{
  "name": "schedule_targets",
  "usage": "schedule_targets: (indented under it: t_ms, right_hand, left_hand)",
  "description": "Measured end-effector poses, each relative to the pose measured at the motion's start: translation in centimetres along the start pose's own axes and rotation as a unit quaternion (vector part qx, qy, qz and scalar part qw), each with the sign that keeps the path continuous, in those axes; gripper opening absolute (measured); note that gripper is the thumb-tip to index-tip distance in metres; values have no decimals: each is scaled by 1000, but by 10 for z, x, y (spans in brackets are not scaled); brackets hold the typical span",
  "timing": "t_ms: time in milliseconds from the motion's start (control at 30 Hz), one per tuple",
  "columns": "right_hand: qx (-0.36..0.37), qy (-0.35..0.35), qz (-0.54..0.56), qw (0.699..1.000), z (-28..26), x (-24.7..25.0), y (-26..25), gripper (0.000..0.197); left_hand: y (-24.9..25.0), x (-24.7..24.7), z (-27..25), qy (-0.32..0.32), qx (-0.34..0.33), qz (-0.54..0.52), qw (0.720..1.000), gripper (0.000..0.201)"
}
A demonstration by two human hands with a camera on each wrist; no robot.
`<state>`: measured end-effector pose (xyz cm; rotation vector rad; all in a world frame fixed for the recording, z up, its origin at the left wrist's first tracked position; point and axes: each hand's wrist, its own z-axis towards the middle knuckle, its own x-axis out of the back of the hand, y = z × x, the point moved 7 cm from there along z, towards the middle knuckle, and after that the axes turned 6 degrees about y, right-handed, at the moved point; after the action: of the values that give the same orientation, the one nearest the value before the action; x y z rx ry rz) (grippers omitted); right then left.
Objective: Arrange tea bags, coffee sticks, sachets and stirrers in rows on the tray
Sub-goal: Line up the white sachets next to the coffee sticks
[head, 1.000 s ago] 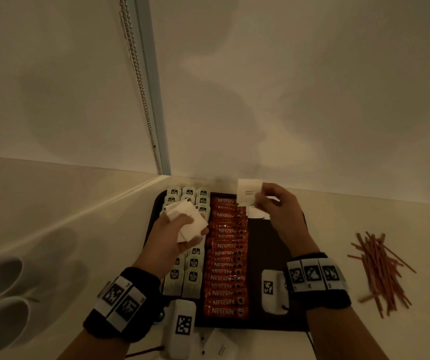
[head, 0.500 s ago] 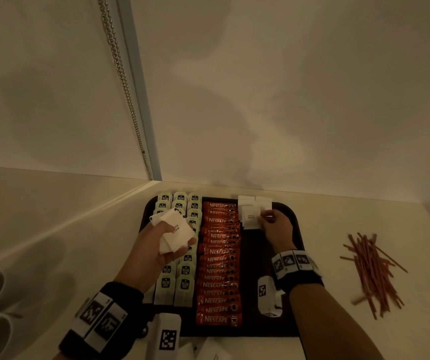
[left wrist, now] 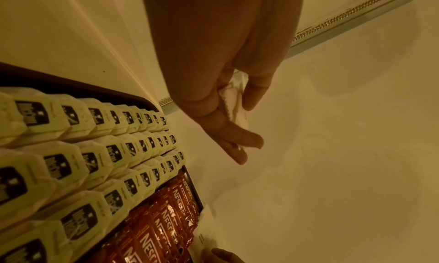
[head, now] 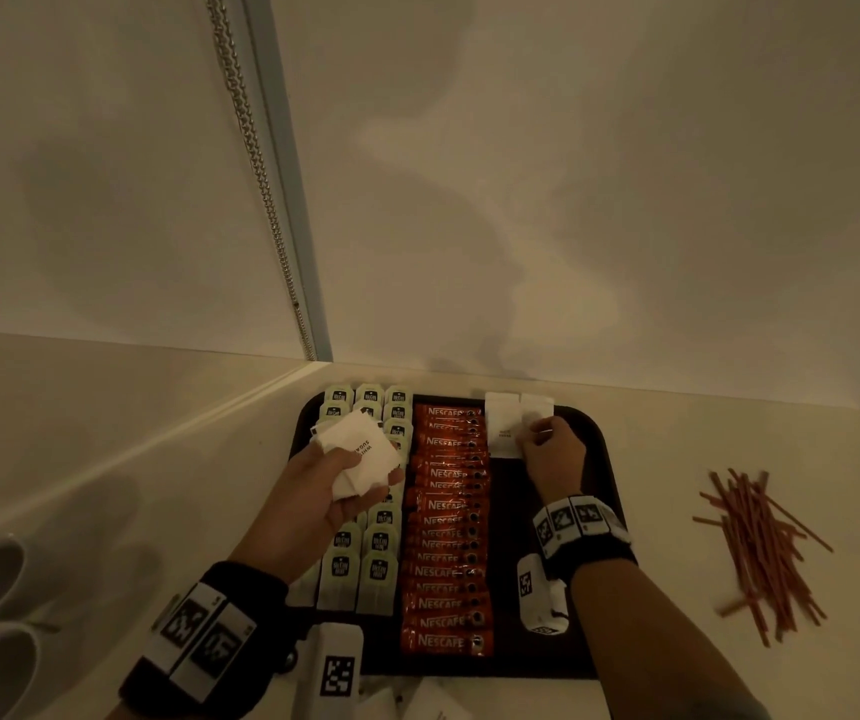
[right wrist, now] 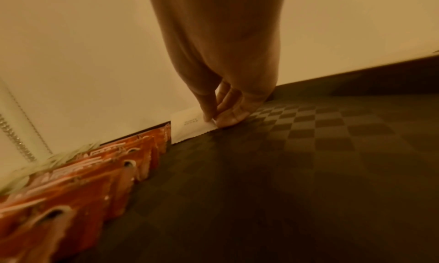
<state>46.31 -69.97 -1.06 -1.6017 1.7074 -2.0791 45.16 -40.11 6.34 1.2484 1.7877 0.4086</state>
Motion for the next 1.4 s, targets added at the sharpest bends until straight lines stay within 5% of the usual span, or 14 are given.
schedule_targets:
  t_ms: [100,267,367,500,800,900,1067,1267,1400]
  right_hand:
    - [74,-21,46,996,-17,4,-37,13]
    - [187,-282,164,927,-95,-2,-122,6]
    - [218,-356,181,891,-121,-2,-139,13]
    - [199,-347,210,892,-122,8,-146,15]
    - [290,-306,169,891,-123,34,-177,36]
    - [258,-276,184,908,-115,36,-167,40]
    - [227,-262,216,913,-125,30,-149,4]
    - [82,-294,318,898,-120,28,-127,26]
    - [54,-245,317,915,-87,37,-100,11]
  left_hand:
    - [4,-3,-2,3,-20,32,999,29]
    - [11,-12,-4,-3,-81,127,989,33]
    - [16,-12,-4,15,-122,142,982,38]
    - [16,-12,-4,15,-120,131,984,40]
    - [13,-27,-9,-49,-121,144,981,35]
    - [13,-28,-8,-39,-126,67,989,36]
    - [5,-29,-6,-32,-113,25,993,41]
    - [-2,-31,-6,-38,-113,84,989,37]
    - [-7,-23,1,-7,-78,46,996,31]
